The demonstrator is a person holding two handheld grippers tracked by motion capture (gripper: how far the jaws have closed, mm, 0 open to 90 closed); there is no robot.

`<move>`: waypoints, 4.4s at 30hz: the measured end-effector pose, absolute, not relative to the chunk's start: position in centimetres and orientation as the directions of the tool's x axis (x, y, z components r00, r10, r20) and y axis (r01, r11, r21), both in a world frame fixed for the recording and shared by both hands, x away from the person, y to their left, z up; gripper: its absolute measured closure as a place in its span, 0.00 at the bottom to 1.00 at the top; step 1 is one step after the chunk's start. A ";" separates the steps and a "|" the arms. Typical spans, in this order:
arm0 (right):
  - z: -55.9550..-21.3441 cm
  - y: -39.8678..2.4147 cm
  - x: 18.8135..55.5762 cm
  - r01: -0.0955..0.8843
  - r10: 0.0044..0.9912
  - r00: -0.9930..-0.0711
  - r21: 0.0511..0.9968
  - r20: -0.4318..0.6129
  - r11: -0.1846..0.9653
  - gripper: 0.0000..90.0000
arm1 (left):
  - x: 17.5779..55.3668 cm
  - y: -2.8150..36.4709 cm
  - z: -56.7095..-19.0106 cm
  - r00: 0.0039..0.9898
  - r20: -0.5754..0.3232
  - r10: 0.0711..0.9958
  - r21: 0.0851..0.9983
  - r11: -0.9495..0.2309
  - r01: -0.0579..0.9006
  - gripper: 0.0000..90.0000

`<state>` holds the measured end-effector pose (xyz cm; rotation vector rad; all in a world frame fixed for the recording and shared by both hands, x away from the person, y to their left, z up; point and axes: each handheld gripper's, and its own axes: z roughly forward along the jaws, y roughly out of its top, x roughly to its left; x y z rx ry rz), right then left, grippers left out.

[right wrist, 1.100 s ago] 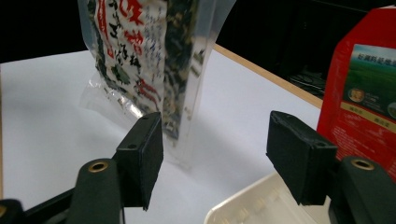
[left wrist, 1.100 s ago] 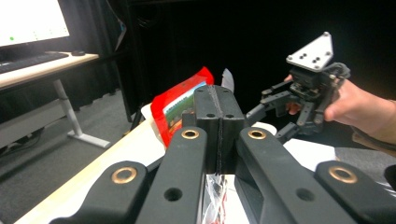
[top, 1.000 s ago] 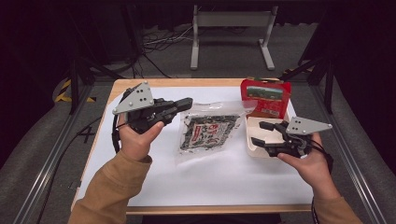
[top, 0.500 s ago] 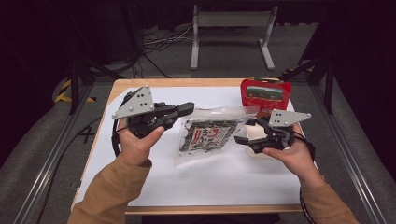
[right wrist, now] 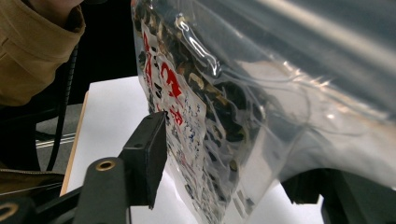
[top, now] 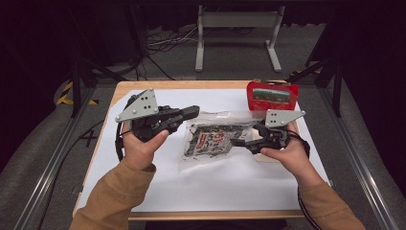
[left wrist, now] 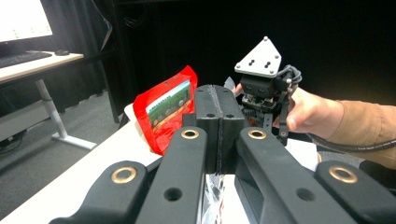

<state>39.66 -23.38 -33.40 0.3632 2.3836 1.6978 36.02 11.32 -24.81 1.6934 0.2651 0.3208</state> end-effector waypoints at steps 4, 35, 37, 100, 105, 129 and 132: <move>-33.8 -23.0 40.0 0.082 0.289 -0.957 0.948 -0.011 0.309 0.52 | 36.0 11.4 -24.9 0.933 0.054 0.356 0.990 -0.144 -0.002 1.00; -30.3 -23.1 38.8 -0.019 0.157 -0.985 0.940 -0.077 0.340 0.84 | 36.2 13.7 -24.8 0.919 0.025 0.393 0.998 -0.059 -0.002 0.89; -30.0 -23.3 38.8 -0.012 0.162 -0.984 0.939 -0.071 0.343 0.84 | 36.2 13.7 -24.9 0.916 0.026 0.400 0.998 -0.061 -0.002 0.85; -21.4 -32.5 38.5 0.171 0.487 -0.873 0.924 -0.018 0.343 0.84 | 37.7 17.6 -30.8 0.880 -0.052 0.471 0.963 -0.210 0.170 0.63; -21.2 -33.3 38.5 0.173 0.516 -0.856 0.923 -0.031 0.342 0.84 | 37.8 18.0 -31.1 0.874 -0.061 0.482 0.961 -0.209 0.183 0.62; -22.7 -36.1 39.4 0.203 0.645 -0.763 0.928 -0.050 0.313 0.84 | 38.2 18.8 -31.8 0.855 -0.071 0.514 0.954 -0.214 0.209 0.61; -23.0 -36.3 39.6 0.210 0.653 -0.756 0.927 -0.048 0.311 0.84 | 38.2 18.9 -31.8 0.855 -0.071 0.514 0.953 -0.218 0.210 0.61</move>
